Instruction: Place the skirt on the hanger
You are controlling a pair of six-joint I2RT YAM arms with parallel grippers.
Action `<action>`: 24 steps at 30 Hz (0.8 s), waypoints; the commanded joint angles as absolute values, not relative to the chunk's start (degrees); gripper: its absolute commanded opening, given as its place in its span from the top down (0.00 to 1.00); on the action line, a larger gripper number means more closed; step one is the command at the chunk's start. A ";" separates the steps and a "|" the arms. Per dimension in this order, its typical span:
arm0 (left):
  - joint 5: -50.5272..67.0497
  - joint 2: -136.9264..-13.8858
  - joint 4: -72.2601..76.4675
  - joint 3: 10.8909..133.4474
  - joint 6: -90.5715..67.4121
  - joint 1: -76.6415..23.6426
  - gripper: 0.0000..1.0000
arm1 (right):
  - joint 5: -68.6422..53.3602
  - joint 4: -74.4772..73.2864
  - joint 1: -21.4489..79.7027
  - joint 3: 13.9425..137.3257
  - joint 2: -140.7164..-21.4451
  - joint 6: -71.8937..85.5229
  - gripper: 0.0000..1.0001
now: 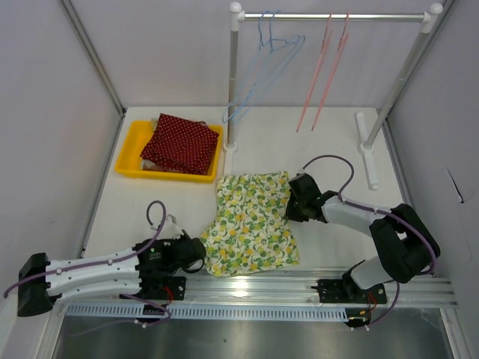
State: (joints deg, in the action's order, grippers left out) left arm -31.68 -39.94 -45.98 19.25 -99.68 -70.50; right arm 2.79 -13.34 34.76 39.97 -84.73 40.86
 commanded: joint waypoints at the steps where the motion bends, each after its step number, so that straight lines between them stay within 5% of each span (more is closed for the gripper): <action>1: -30.52 -41.65 -38.43 18.99 -91.10 -65.51 1.00 | 5.36 -21.52 28.75 40.78 -82.02 37.28 1.00; 6: -22.87 -49.55 -21.03 20.21 -76.93 -55.74 1.00 | 3.35 -27.06 16.46 43.24 -76.56 33.32 1.00; 13: -16.88 -77.05 -11.17 34.70 -66.18 -51.68 1.00 | -1.93 -29.27 0.36 46.67 -77.69 26.99 1.00; 20: -13.98 -79.98 -6.59 35.07 -66.45 -51.85 1.00 | -5.71 -29.00 -6.15 47.02 -79.54 25.31 1.00; 23: -13.80 -79.37 -6.24 34.02 -66.09 -53.08 1.00 | -5.89 -28.74 -5.98 46.93 -79.37 25.58 0.88; 24: -14.06 -79.02 -6.24 33.84 -66.09 -53.96 0.96 | -5.63 -28.83 -5.72 46.93 -78.76 25.58 0.75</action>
State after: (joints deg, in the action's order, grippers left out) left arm -14.59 -79.72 -7.84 34.17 -68.16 -52.58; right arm -5.21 -29.10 -5.87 45.01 -79.57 26.87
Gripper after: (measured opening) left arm 0.024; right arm 0.135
